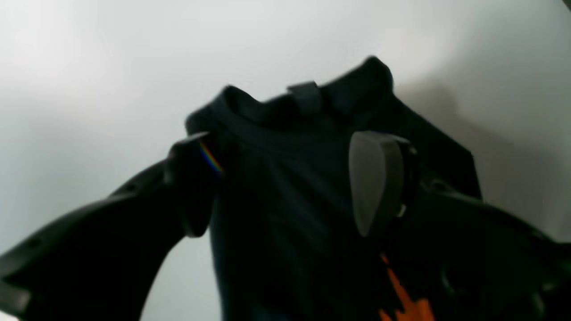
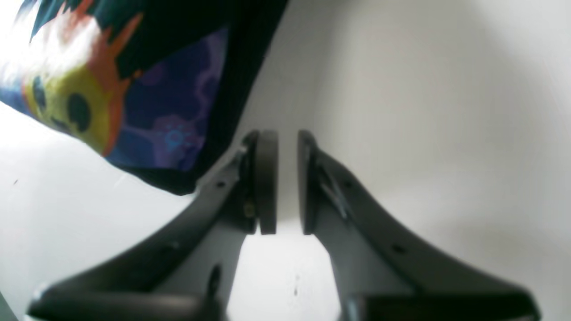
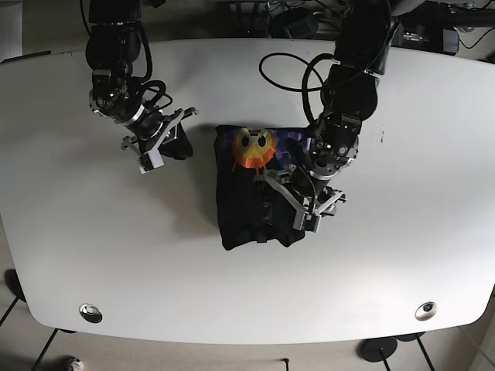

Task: Fold the T-shirt properly
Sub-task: 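Flip the folded bundle over with both grippers, graphic side up, then carry the folded shirt with the left gripper to the table edge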

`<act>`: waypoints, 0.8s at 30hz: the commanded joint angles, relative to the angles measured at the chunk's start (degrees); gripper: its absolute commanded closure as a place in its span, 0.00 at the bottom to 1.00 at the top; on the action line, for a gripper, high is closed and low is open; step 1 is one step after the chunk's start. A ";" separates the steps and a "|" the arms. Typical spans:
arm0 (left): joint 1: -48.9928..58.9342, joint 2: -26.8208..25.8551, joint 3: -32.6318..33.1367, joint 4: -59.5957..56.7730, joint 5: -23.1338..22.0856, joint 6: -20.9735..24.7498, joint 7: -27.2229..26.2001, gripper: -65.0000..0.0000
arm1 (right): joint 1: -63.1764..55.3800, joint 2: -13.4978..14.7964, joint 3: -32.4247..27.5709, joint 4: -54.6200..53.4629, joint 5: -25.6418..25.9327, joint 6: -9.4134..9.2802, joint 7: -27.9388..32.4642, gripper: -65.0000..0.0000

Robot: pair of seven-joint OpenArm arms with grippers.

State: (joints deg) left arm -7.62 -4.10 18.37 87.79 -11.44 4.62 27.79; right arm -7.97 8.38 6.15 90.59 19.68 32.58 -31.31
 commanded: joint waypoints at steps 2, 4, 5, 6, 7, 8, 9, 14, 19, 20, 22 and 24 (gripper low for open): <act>-0.60 0.98 4.35 0.96 3.49 4.30 -6.30 0.31 | 0.71 0.28 1.72 0.97 1.02 0.43 1.38 0.89; 0.80 1.15 6.64 -1.06 4.80 4.48 -9.73 0.31 | 0.71 0.28 2.77 1.06 1.02 0.43 1.38 0.89; 0.89 1.15 7.43 -3.00 5.33 4.48 -10.25 0.31 | 0.71 0.28 2.95 1.15 1.02 0.43 1.38 0.89; 0.89 1.24 8.13 -5.99 5.24 4.48 -10.43 0.31 | 0.71 0.28 3.21 1.15 1.02 0.43 1.38 0.89; 0.80 1.33 9.54 -11.17 5.07 4.48 -10.96 0.31 | 0.71 0.28 3.21 1.24 1.02 0.43 1.38 0.89; 0.72 1.77 9.98 -14.95 4.98 4.48 -12.80 0.31 | 0.63 0.28 3.30 1.33 1.02 0.43 1.38 0.89; 0.72 1.94 9.89 -21.90 4.98 4.30 -16.32 0.31 | 0.63 0.28 3.30 1.33 1.02 0.43 1.38 0.89; 0.01 -4.03 6.64 -32.54 4.89 -3.70 -19.22 0.32 | 0.45 0.10 3.30 2.21 1.11 0.43 1.38 0.89; 3.62 -17.31 -12.61 -30.16 5.33 -24.27 -19.04 0.32 | 0.63 0.10 3.30 2.21 1.11 0.43 1.38 0.89; 3.62 -20.74 -16.57 -31.39 5.33 -28.14 -19.04 0.32 | 0.63 0.10 3.30 2.21 1.11 0.43 1.38 0.89; 3.27 -26.72 -20.79 -35.61 5.24 -32.27 -19.04 0.32 | 0.63 0.10 3.30 2.21 1.11 0.43 1.38 0.89; 3.18 -32.25 -22.72 -40.10 5.07 -35.17 -19.31 0.32 | 0.63 0.10 3.30 2.21 1.11 0.43 1.38 0.89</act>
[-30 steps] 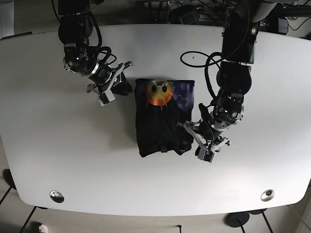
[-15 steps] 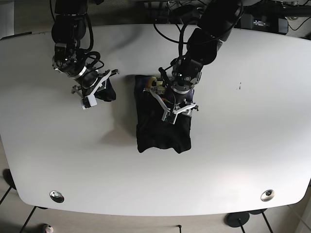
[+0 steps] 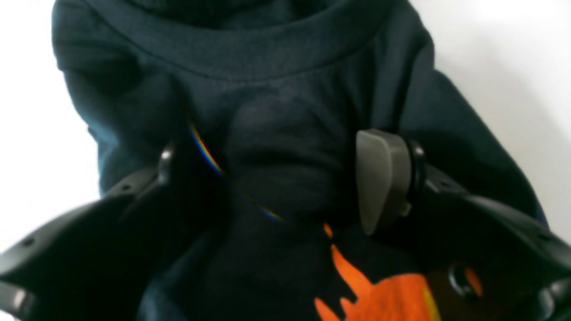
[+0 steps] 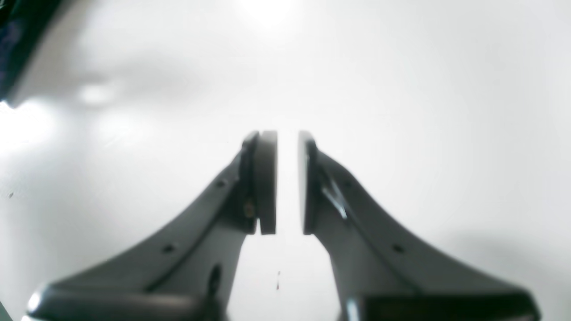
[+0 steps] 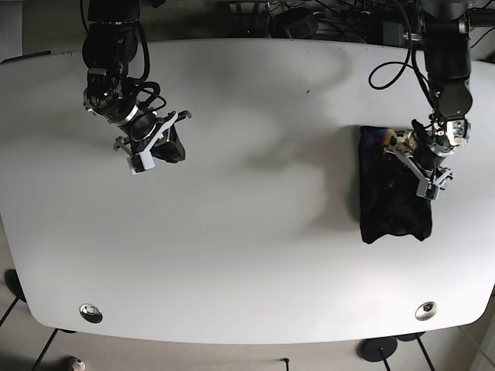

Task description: Fold the T-shirt properly

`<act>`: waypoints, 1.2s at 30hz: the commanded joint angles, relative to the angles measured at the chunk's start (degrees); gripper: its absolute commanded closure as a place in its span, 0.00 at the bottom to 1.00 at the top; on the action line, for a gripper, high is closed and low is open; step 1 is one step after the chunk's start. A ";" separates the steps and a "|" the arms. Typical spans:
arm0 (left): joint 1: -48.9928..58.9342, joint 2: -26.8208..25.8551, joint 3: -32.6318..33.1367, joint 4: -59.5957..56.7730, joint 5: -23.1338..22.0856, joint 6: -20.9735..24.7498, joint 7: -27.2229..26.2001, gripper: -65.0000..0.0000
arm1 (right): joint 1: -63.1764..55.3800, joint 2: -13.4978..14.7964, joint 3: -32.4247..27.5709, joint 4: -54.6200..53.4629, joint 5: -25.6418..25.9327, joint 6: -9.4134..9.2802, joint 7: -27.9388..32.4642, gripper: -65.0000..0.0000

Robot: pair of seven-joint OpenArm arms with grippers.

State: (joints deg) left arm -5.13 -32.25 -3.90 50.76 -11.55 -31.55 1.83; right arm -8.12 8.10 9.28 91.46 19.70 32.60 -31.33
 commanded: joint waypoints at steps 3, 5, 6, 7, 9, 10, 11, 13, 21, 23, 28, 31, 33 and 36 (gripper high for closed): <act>0.60 -12.19 -0.98 -10.28 5.09 -3.04 2.97 0.32 | 0.78 0.47 1.14 2.39 1.09 0.85 1.40 0.89; 0.60 -17.73 -0.89 -16.87 5.09 -4.98 -2.92 0.32 | 0.69 0.39 2.02 2.91 1.09 0.85 1.40 0.89; 0.60 -19.84 -0.89 -18.98 5.00 -5.50 -4.59 0.32 | 0.69 0.39 2.11 3.18 1.09 0.85 1.40 0.89; 0.51 -21.51 -0.89 -20.65 5.00 -6.03 -6.00 0.32 | 0.78 0.39 2.11 3.26 1.09 0.85 1.40 0.89; -0.46 -23.97 -0.89 -21.71 5.00 -6.82 -7.50 0.32 | 0.78 0.39 2.11 3.26 1.09 0.85 1.40 0.89; -1.07 -25.38 -0.89 -21.62 5.00 -7.53 -7.50 0.32 | 0.78 0.47 2.11 3.26 1.09 0.94 1.40 0.89; -1.34 -26.26 -0.89 -21.53 5.00 -8.05 -7.50 0.32 | 0.78 0.47 2.11 3.26 1.09 0.94 1.40 0.89; -1.95 -26.96 -1.24 -21.09 4.83 -8.45 -7.50 0.32 | 0.78 0.39 2.11 3.26 1.09 0.94 1.40 0.89; -0.28 -26.52 -5.29 0.53 -9.15 -8.45 5.69 0.32 | 0.43 0.83 2.28 4.67 0.38 0.41 1.40 0.89; 0.86 -25.38 -5.29 7.92 -14.87 -8.45 9.03 0.32 | 0.34 0.83 2.28 6.08 0.30 0.32 1.57 0.89; 1.30 -17.02 -5.64 20.93 -11.88 -8.45 11.67 0.32 | 0.52 0.74 5.53 8.80 0.30 0.24 1.49 0.88; 1.39 -10.34 -5.55 27.17 -7.48 -4.10 11.67 0.32 | 0.52 0.83 7.91 9.51 -1.46 0.24 1.66 0.88; 1.39 -3.31 -5.55 31.92 -2.47 -1.64 11.58 0.32 | 0.52 0.39 9.49 10.12 -7.88 0.24 1.84 0.89; 1.39 6.27 -5.46 35.79 4.83 1.44 11.23 0.32 | 0.25 0.30 11.34 10.03 -12.10 0.41 4.83 0.89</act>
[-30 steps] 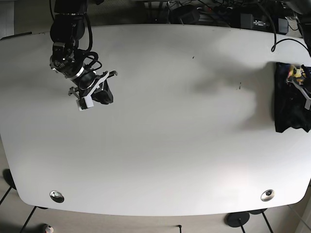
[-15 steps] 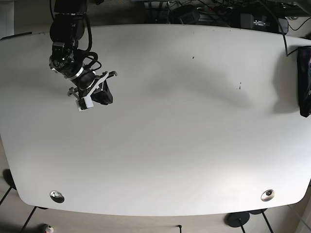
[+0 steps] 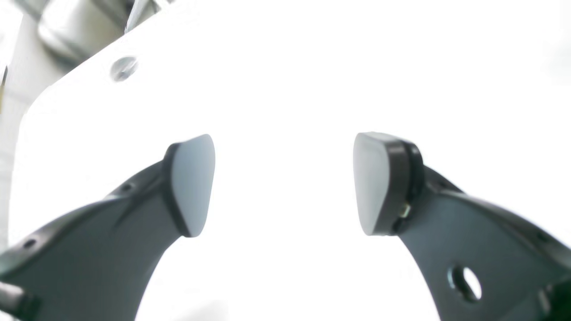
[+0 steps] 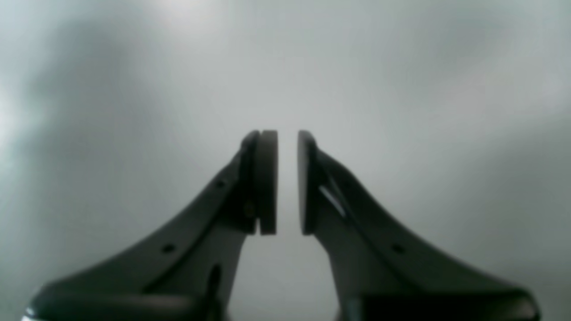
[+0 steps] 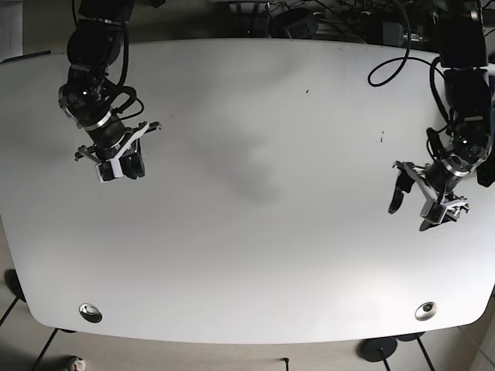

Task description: Fold the T-shirt properly

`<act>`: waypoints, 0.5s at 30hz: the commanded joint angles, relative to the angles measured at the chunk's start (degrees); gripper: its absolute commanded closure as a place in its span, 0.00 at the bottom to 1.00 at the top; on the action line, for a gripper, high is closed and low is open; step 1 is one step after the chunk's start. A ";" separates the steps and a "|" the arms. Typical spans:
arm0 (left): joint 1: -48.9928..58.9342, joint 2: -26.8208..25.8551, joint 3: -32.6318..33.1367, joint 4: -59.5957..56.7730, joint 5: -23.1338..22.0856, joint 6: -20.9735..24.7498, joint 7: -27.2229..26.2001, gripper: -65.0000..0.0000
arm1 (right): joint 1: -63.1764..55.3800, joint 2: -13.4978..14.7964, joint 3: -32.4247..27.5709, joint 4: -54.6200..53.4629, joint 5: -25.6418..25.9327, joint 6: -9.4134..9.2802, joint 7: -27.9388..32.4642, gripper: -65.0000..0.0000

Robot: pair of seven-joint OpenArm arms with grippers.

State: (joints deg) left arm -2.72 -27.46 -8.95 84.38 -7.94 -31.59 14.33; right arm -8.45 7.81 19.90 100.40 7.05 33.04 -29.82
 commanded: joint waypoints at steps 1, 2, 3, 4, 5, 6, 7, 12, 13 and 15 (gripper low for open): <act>-0.93 5.97 -0.41 3.58 4.30 2.28 -1.27 0.32 | -0.30 0.58 1.68 0.92 0.12 -0.11 5.87 0.89; -0.84 8.78 -0.41 4.54 5.79 2.28 -1.27 0.32 | -0.91 0.58 2.47 0.92 0.12 -0.11 7.36 0.88; -0.14 11.16 -0.41 5.34 7.20 2.28 -1.27 0.32 | -1.35 0.58 3.18 0.83 0.03 -0.11 8.77 0.88; 1.01 13.09 -0.41 6.39 8.43 2.28 -1.36 0.32 | -1.79 0.58 3.79 0.83 -0.59 -0.11 9.91 0.88; 2.41 16.08 -0.41 8.06 9.48 2.28 -1.36 0.32 | -1.97 0.58 4.49 0.83 -2.08 -0.11 11.32 0.88; 3.56 18.28 -0.41 9.03 9.92 2.28 -1.36 0.32 | -2.32 0.58 4.85 0.74 -3.40 -0.11 12.02 0.88; 5.05 20.21 -0.41 10.17 10.45 2.28 -1.36 0.32 | -3.11 0.58 5.11 0.74 -4.10 -0.11 12.90 0.89; 18.94 29.88 -0.15 20.19 15.64 2.28 -1.36 0.32 | -10.85 0.58 4.85 0.83 -4.10 -0.11 23.10 0.89; 21.93 31.02 -0.15 22.04 16.25 2.28 -1.18 0.32 | -12.78 0.49 4.85 1.01 -4.02 -0.11 24.51 0.89; 27.91 32.52 -0.50 25.47 16.60 2.28 -0.92 0.32 | -16.56 -1.09 5.02 1.01 -2.79 -0.11 27.76 0.89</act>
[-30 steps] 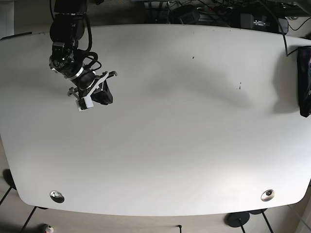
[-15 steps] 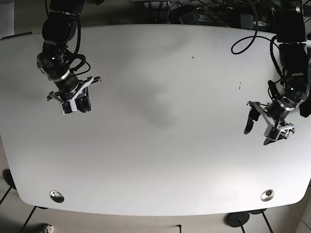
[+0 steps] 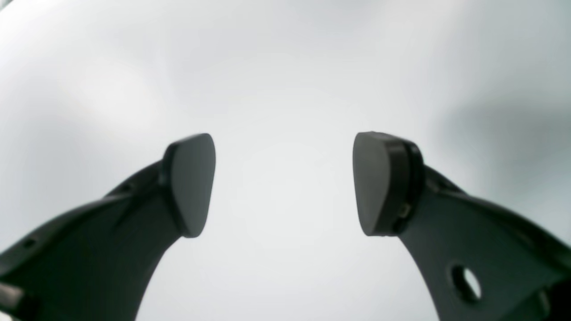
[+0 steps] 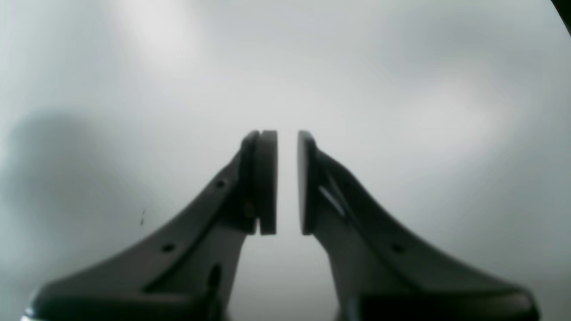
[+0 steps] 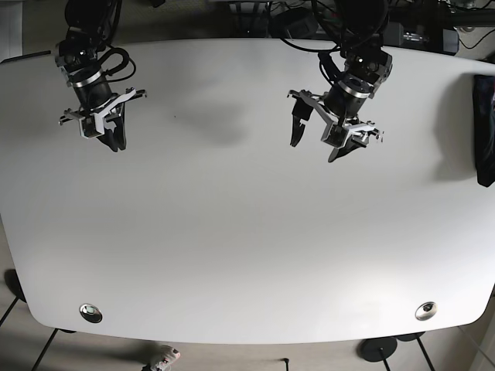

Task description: Fold the T-shirt properly

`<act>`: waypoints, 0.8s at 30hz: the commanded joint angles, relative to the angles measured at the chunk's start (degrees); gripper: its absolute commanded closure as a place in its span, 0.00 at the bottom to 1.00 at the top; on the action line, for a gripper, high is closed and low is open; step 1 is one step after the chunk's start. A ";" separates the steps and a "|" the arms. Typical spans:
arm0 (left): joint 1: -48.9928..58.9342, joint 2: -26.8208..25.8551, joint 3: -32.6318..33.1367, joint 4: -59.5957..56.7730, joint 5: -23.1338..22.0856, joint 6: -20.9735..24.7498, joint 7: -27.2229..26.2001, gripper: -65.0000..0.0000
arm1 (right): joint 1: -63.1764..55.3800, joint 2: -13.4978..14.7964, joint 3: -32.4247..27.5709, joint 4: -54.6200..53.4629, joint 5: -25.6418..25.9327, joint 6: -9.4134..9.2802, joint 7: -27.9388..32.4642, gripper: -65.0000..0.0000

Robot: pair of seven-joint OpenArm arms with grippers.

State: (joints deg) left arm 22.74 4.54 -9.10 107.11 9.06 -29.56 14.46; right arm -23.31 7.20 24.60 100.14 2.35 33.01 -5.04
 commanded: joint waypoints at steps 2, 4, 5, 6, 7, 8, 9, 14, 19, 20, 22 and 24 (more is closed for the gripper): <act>8.25 0.70 -1.84 4.41 -0.66 0.24 -1.05 0.32 | -5.83 -0.92 0.41 1.18 4.11 -0.09 4.91 0.89; 13.52 1.05 -3.69 4.58 -0.84 0.24 -1.23 0.32 | -10.49 -0.92 0.41 1.62 7.36 -0.09 5.17 0.89; 16.07 1.05 -4.30 4.85 -0.84 0.24 -1.40 0.33 | -12.69 -0.83 0.41 1.62 9.65 -0.09 5.17 0.89; 20.12 1.05 -4.57 5.29 -0.93 0.24 -1.40 0.36 | -15.59 -0.74 0.41 1.27 12.73 -0.09 5.26 0.89; 23.19 1.22 -4.48 5.46 -0.93 0.24 -1.40 0.41 | -17.26 -0.65 0.41 1.09 14.13 0.00 5.26 0.89; 25.92 1.93 -4.48 5.90 -0.93 0.24 -1.40 0.45 | -19.02 -0.65 0.41 1.09 15.19 0.26 5.26 0.89; 28.73 3.16 -4.57 6.52 -0.93 0.24 -1.40 0.48 | -20.78 -0.65 0.41 1.36 15.72 0.35 5.26 0.89; 40.60 4.46 -4.39 7.66 -0.93 0.24 -4.30 0.49 | -28.51 -0.56 1.29 3.20 16.24 0.44 5.35 0.89; 44.99 4.46 -4.74 4.76 -0.93 3.23 -4.39 0.49 | -34.67 -0.65 1.82 1.80 16.24 0.52 5.35 0.89; 45.08 4.46 -4.92 3.62 -0.84 4.11 -4.39 0.49 | -35.72 -0.65 1.64 1.71 16.24 0.52 5.35 0.89; 44.73 4.46 -6.68 0.80 -0.84 4.73 -4.39 0.49 | -37.39 -0.65 1.47 1.53 15.98 0.52 5.35 0.89; 43.59 4.21 -8.08 -5.09 -0.84 4.73 -4.48 0.49 | -38.10 -0.65 1.38 -0.23 15.80 0.52 5.35 0.89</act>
State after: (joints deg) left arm 65.01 8.64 -17.30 101.25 8.80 -24.60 10.76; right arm -60.05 6.26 25.76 99.42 17.87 33.06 -0.97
